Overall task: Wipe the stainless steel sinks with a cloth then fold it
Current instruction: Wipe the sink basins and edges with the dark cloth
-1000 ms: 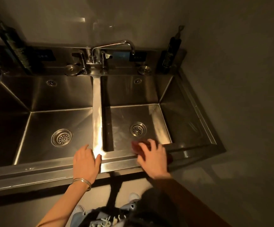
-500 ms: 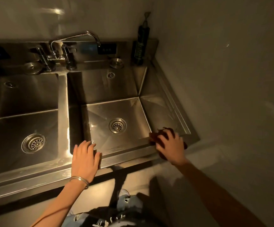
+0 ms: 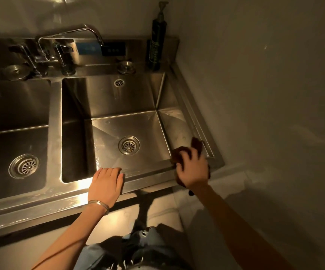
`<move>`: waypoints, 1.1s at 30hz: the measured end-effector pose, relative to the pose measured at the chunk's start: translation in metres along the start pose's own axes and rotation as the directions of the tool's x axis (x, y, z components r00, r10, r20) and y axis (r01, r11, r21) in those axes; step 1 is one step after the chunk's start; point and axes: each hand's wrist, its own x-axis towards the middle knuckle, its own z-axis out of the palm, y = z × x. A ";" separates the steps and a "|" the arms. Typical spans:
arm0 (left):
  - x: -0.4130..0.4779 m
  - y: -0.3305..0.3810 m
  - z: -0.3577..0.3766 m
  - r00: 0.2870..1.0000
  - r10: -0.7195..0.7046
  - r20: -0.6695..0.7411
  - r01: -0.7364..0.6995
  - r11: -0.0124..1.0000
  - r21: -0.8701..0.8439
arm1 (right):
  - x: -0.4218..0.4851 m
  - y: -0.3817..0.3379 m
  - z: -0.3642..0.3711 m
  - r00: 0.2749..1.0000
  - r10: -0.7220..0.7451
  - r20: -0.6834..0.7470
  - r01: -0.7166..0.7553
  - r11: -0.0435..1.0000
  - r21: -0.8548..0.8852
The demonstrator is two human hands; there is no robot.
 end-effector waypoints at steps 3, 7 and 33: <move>0.001 0.000 -0.002 1.000 -0.005 0.010 0.005 1.000 -0.011 | -0.016 -0.047 0.003 0.990 -0.139 -0.019 0.139 0.990 0.000; 0.002 -0.002 -0.002 1.000 -0.007 0.025 0.007 1.000 -0.006 | -0.024 -0.057 0.002 0.947 -0.307 0.098 0.304 0.951 0.049; 0.007 0.002 0.001 0.994 -0.024 0.104 0.025 1.000 -0.004 | 0.041 0.068 -0.007 0.958 0.215 0.187 -0.233 0.969 0.079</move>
